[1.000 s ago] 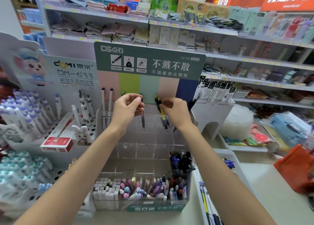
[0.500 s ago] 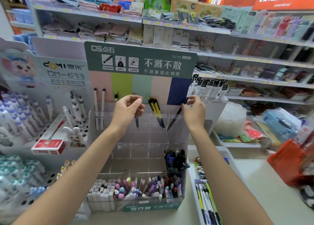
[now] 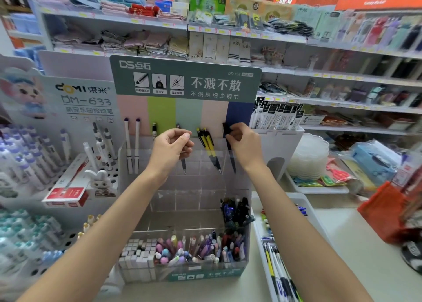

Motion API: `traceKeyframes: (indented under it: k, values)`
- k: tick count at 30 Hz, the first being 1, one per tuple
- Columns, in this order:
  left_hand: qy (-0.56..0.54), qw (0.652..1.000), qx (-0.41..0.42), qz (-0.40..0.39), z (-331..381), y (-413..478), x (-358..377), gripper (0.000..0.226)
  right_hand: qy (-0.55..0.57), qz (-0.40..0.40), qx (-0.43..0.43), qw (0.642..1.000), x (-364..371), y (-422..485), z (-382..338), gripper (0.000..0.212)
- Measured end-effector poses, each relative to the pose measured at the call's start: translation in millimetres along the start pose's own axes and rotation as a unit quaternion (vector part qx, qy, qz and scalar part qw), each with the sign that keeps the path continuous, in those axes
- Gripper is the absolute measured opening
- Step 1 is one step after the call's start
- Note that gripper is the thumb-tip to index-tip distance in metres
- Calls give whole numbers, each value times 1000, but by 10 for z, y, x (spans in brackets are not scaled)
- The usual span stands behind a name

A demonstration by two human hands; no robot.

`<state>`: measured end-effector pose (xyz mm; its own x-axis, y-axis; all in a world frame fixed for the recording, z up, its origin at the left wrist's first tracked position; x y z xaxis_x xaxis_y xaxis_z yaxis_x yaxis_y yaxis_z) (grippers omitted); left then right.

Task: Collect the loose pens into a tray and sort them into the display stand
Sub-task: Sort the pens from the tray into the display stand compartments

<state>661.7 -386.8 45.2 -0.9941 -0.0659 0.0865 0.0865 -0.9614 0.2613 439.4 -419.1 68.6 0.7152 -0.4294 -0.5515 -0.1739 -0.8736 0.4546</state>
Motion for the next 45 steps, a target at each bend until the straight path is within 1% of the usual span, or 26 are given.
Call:
traceKeyframes:
  k: [2, 4, 7, 10, 14, 16, 18, 22, 24, 26, 27, 29, 31, 33, 36, 38, 40, 42, 45]
  values:
    - [3, 1000, -2, -3, -11, -15, -7, 10, -6, -14, 17, 1000, 52, 11, 46, 17]
    - [2, 1000, -2, -4, -21, -21, -11, 10, -9, -8, 13, 1000, 49, -13, 59, 14]
    - [2, 1000, -1, -9, -37, -34, 22, 10, 21, 36, 12, 999, -101, -83, 93, 14]
    - [8, 1000, 2, -16, -38, -75, 153, 10, 14, 66, -11, 998, -268, -187, 102, 14]
    - [16, 999, -12, -39, -95, -197, 500, 12, 7, 119, -40, 992, -562, -346, 225, 12]
    - [32, 998, -16, -53, -142, -308, 727, 13, 11, 129, -43, 991, -712, -416, 373, 11]
    - [59, 996, -17, -71, -192, -463, 999, 11, 11, 107, -39, 993, -825, -455, 577, 12]
    - [83, 991, -38, -94, -433, -840, 1684, 10, 0, 28, -19, 999, -1027, -601, 1174, 14]
    - [84, 990, -69, -89, -696, -1035, 2010, 10, -26, -46, 17, 998, -1079, -760, 1621, 14]
    - [99, 986, -105, -86, -1048, -1266, 2275, 10, -58, -131, 53, 988, -1098, -996, 2122, 14]
    - [118, 982, -123, -85, -1246, -1394, 2368, 10, -66, -165, 65, 982, -1117, -1135, 2355, 14]
    - [188, 967, -149, -84, -1610, -1656, 2461, 6, -81, -207, 71, 972, -1170, -1407, 2732, 16]
    - [252, 948, -181, -76, -1907, -1922, 2487, 24, -95, -221, 62, 969, -1219, -1645, 3002, 23]
    - [278, 933, -214, -76, -2111, -2176, 2561, 40, -100, -234, 66, 965, -1211, -1875, 3233, 33]
    - [346, 908, -223, -80, -2297, -2431, 2720, 62, -86, -243, 80, 963, -1172, -2186, 3457, 47]
    - [391, 891, -222, -71, -2350, -2519, 2793, 84, -70, -237, 78, 966, -1174, -2306, 3525, 50]
    - [420, 877, -224, -63, -2380, -2575, 2852, 104, -59, -232, 65, 969, -1179, -2356, 3537, 48]
    - [450, 863, -225, -47, -2399, -2596, 2888, 112, -38, -232, 73, 969, -1182, -2360, 3544, 47]
    - [488, 836, -246, -37, -2454, -2560, 2882, 113, -9, -224, 100, 969, -1209, -2354, 3591, 48]
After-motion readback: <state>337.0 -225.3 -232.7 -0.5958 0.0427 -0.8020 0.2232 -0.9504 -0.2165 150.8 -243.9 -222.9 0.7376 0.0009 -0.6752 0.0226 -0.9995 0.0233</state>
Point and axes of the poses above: each hand's wrist, its own y-axis towards the middle knuckle, its own x-axis out of the palm, z = x × y, the point moved 9 cm from there along y, towards the middle knuckle, and after that the axes turned 6 degrees about x, right-handed, at the moved point
